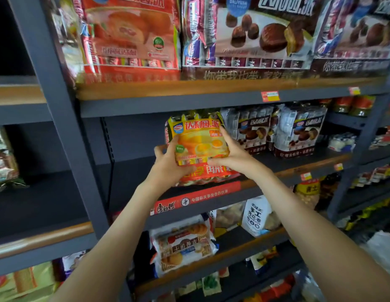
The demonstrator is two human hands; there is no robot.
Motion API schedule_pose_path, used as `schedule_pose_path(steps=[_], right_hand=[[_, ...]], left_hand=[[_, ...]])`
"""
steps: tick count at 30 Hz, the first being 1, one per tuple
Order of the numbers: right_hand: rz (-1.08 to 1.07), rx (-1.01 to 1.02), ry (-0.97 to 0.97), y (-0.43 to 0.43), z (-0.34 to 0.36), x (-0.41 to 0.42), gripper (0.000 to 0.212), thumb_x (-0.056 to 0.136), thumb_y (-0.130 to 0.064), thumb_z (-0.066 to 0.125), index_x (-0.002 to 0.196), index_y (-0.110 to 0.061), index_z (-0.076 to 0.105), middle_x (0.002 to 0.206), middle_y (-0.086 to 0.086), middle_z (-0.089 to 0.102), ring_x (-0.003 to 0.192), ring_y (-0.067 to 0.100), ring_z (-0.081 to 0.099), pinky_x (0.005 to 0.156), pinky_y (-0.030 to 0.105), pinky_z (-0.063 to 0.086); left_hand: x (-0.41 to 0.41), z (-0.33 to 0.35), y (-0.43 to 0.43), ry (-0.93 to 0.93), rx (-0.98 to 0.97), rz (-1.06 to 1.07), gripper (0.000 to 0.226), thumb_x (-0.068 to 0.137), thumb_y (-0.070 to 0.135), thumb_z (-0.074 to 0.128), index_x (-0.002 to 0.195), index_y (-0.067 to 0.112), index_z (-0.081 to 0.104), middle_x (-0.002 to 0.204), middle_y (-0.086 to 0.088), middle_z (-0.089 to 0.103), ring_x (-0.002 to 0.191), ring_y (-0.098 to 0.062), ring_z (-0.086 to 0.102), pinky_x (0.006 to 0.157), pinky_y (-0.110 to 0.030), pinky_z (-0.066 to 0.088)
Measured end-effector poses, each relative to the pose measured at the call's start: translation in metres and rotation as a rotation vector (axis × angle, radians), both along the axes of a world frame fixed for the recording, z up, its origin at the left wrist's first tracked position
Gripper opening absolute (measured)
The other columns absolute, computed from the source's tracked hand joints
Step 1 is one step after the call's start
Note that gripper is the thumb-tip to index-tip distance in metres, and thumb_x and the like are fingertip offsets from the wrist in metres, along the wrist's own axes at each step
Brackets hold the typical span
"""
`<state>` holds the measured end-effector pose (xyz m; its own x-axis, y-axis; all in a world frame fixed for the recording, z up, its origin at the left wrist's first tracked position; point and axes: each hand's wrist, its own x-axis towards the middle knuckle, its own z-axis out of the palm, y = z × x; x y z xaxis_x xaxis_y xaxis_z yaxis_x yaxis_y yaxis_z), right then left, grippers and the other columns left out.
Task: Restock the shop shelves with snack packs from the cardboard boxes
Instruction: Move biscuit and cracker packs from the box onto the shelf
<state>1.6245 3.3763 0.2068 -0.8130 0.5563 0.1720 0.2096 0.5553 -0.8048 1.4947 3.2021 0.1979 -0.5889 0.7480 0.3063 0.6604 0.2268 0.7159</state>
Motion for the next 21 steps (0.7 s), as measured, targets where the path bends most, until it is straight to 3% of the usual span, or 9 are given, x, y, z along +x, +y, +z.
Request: schedule_pose_path(steps=[5,8,10,16,21], right_hand=[[0.053,0.072,-0.132,0.040,-0.010,-0.014,0.117,0.074,-0.043,0.078,0.150,-0.040,-0.011,0.161,0.000,0.001,0.146,0.023,0.014,0.114,0.042,0.020],[0.161,0.117,-0.270,0.062,-0.021,-0.021,0.142,0.045,-0.068,0.082,0.137,-0.056,-0.025,0.161,0.002,-0.013,0.148,0.026,0.005,0.117,0.052,0.015],[0.228,0.149,-0.292,0.081,-0.027,-0.030,0.148,0.032,-0.074,0.080,0.130,-0.062,-0.030,0.160,0.002,-0.018,0.148,0.028,0.000,0.116,0.057,0.015],[0.201,0.339,-0.101,0.111,-0.042,-0.071,0.139,0.062,-0.039,0.087,0.142,-0.046,-0.027,0.155,0.012,-0.021,0.145,0.032,-0.009,0.116,0.057,0.009],[0.119,0.491,0.043,0.123,-0.064,-0.103,0.134,0.067,-0.039,0.084,0.137,-0.042,-0.031,0.154,0.019,-0.024,0.145,0.033,-0.011,0.116,0.051,0.009]], left_hand=[[-0.001,-0.007,0.038,0.036,-0.113,0.076,0.099,0.082,0.030,0.074,0.153,0.033,0.004,0.146,-0.012,0.012,0.129,-0.034,0.039,0.103,-0.039,0.041],[-0.007,-0.016,0.059,0.032,-0.148,0.142,0.099,0.080,0.030,0.075,0.153,0.035,0.007,0.149,-0.014,0.009,0.132,-0.037,0.035,0.108,-0.041,0.035],[-0.015,-0.020,0.070,0.054,-0.117,0.185,0.096,0.079,0.029,0.077,0.152,0.036,0.015,0.153,-0.015,0.004,0.136,-0.038,0.032,0.112,-0.042,0.034],[-0.043,-0.035,0.101,0.236,-0.123,0.221,0.094,0.083,0.024,0.073,0.151,0.037,0.010,0.154,-0.003,-0.008,0.128,-0.030,0.046,0.104,-0.041,0.044],[-0.089,-0.059,0.112,0.464,-0.205,0.151,0.125,0.069,0.041,0.083,0.142,0.054,-0.018,0.154,-0.009,-0.025,0.142,-0.042,0.017,0.112,-0.056,0.029]])
